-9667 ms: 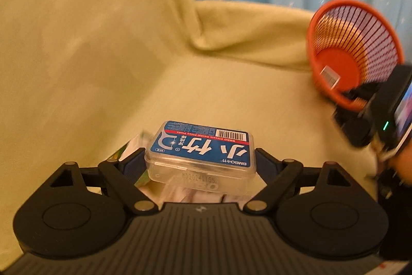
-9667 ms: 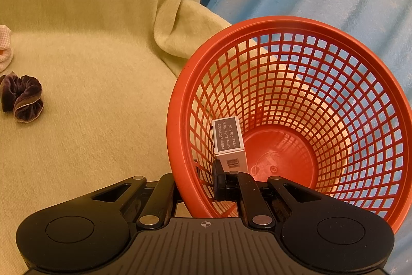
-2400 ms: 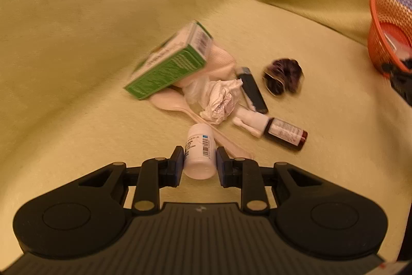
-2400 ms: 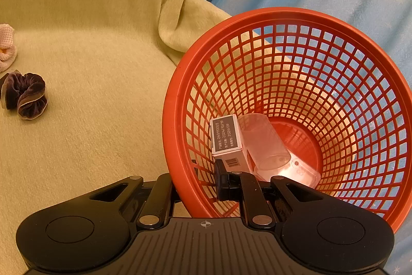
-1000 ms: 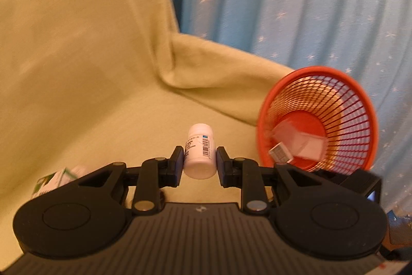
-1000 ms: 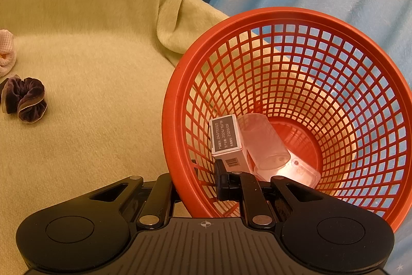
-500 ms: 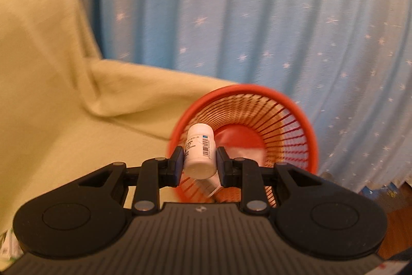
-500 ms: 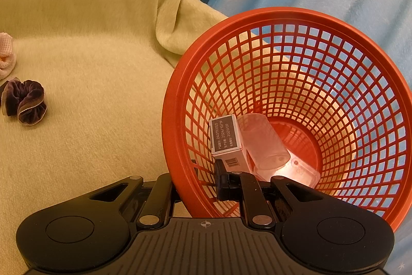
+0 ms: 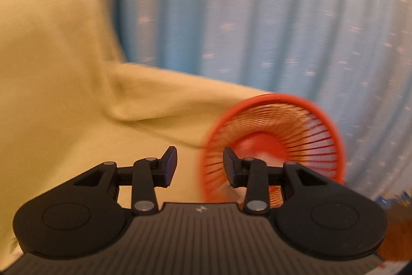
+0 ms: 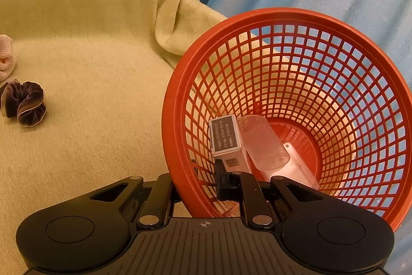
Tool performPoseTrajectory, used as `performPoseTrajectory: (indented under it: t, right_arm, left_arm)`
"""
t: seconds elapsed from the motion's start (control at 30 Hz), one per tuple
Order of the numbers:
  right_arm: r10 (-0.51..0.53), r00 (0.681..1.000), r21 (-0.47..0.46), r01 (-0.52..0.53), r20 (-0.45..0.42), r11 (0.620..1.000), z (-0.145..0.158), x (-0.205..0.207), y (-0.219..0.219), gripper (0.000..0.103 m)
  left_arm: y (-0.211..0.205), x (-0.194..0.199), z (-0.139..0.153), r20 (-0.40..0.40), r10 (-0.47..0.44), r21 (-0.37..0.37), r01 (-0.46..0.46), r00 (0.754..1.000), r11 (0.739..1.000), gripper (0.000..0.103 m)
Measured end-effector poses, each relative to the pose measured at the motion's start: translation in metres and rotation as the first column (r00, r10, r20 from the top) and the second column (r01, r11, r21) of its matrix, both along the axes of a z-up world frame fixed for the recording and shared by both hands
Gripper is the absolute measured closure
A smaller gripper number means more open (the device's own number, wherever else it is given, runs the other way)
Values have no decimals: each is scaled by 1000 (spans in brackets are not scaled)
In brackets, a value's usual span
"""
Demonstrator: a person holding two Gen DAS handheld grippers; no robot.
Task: Organize objects
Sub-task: 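Release the pill bottle into the basket and return the left tool, then grasp the brown dropper bottle with the left tool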
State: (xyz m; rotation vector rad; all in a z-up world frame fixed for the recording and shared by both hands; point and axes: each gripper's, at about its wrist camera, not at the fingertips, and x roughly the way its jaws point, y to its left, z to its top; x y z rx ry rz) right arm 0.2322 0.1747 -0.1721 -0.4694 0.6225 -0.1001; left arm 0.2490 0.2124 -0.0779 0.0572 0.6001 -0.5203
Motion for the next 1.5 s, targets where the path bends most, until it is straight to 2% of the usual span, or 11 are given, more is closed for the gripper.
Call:
performPoseTrajectory:
  t: [0.1, 0.3, 0.4, 0.47, 0.63, 0.7, 0.83, 0.93, 1.27, 1.4, 1.5]
  right_arm:
    - [-2, 1000, 2, 2, 0, 1000, -1, 1, 0, 93]
    - [-1, 1000, 1, 1, 0, 1000, -1, 0, 0, 93]
    - [-1, 1000, 2, 1, 0, 1000, -1, 0, -1, 93]
    - [-1, 1000, 0, 1, 0, 1000, -2, -2, -1, 93]
    - [0, 1000, -4, 0, -2, 1000, -3, -2, -1, 93]
    - [0, 1000, -4, 0, -2, 1000, -3, -3, -2, 93]
    - [0, 1000, -4, 0, -1, 1000, -3, -3, -2, 93]
    - [0, 1000, -5, 0, -1, 1000, -3, -3, -2, 93]
    - [3, 1000, -6, -3, -3, 1000, -3, -4, -4, 93]
    - [2, 1000, -5, -2, -3, 1000, -3, -4, -5, 93]
    - [2, 1000, -5, -2, -3, 1000, -2, -5, -4, 93]
  left_arm:
    - [45, -3, -5, -2, 125, 38, -125, 992, 991, 65]
    - [121, -13, -21, -41, 312, 81, -308, 949, 948, 63]
    - [141, -21, -35, -61, 350, 98, -343, 935, 934, 59]
    - [149, -27, -47, -79, 352, 112, -343, 933, 933, 51]
    - [158, -38, -84, -161, 371, 122, -354, 915, 927, 50]
    - [154, -41, -96, -180, 351, 118, -334, 919, 935, 47]
    - [136, -42, -115, -204, 225, 127, -202, 953, 971, 19]
    - [123, -40, -127, -203, 132, 177, -96, 970, 980, 14]
    - [125, -24, -155, -283, 40, 257, 36, 958, 966, 8]
    - [122, -20, -162, -295, -16, 267, 99, 955, 959, 8]
    - [120, -17, -166, -294, -24, 298, 115, 955, 947, 8]
